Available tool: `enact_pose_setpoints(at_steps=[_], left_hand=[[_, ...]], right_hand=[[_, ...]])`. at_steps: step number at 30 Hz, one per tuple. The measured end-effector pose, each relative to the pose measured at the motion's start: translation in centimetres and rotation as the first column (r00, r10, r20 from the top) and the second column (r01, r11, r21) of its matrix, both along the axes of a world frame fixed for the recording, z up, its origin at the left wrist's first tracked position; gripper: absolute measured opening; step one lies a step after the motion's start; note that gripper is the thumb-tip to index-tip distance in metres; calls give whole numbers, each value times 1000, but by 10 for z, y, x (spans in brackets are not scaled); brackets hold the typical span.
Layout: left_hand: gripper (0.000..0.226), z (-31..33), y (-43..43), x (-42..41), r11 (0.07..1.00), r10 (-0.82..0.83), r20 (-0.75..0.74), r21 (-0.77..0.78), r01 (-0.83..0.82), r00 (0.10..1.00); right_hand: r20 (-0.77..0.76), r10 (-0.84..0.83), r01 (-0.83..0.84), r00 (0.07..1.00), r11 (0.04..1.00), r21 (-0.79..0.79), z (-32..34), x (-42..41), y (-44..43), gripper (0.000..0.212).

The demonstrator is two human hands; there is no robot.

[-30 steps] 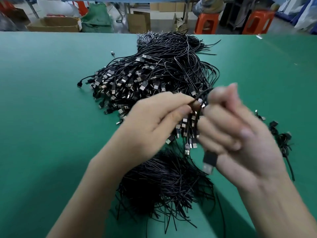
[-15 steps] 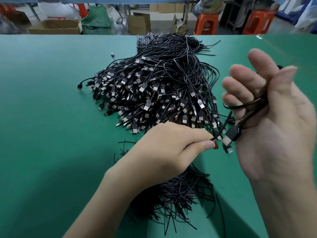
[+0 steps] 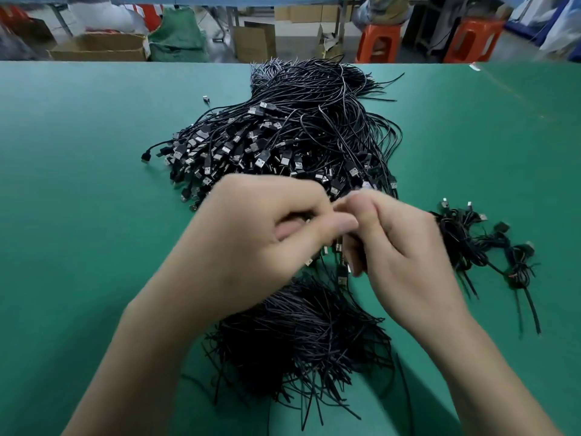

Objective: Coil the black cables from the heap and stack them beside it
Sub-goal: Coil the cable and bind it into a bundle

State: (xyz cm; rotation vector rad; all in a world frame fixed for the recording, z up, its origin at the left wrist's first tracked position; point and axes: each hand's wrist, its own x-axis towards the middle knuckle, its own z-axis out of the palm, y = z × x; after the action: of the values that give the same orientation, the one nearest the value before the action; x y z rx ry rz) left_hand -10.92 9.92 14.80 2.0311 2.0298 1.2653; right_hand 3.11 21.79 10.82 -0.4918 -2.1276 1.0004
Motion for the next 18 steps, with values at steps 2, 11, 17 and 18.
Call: enact_pose_setpoints(at_steps=[2, 11, 17, 18], left_hand=[[28, -1, -2, -9, 995, 50, 33, 84, -53, 998], [27, -28, 16, -9, 997, -69, 269, -12, 76, 961], [20, -29, 20, 13, 924, -108, 143, -351, 152, 984], [21, -26, 20, 16, 908, -129, 118, -386, 165, 985]], right_hand=[[-1, 200, -193, 980, 943, -273, 2, 0, -1, 51], [-527, 333, -624, 782, 440, -646, 13, -3, -12, 32], [-621, 14, -442, 784, 715, -541, 16, -2, -3, 30], [-591, 10, -362, 807, 798, -481, 15, 0, -1, 30]])
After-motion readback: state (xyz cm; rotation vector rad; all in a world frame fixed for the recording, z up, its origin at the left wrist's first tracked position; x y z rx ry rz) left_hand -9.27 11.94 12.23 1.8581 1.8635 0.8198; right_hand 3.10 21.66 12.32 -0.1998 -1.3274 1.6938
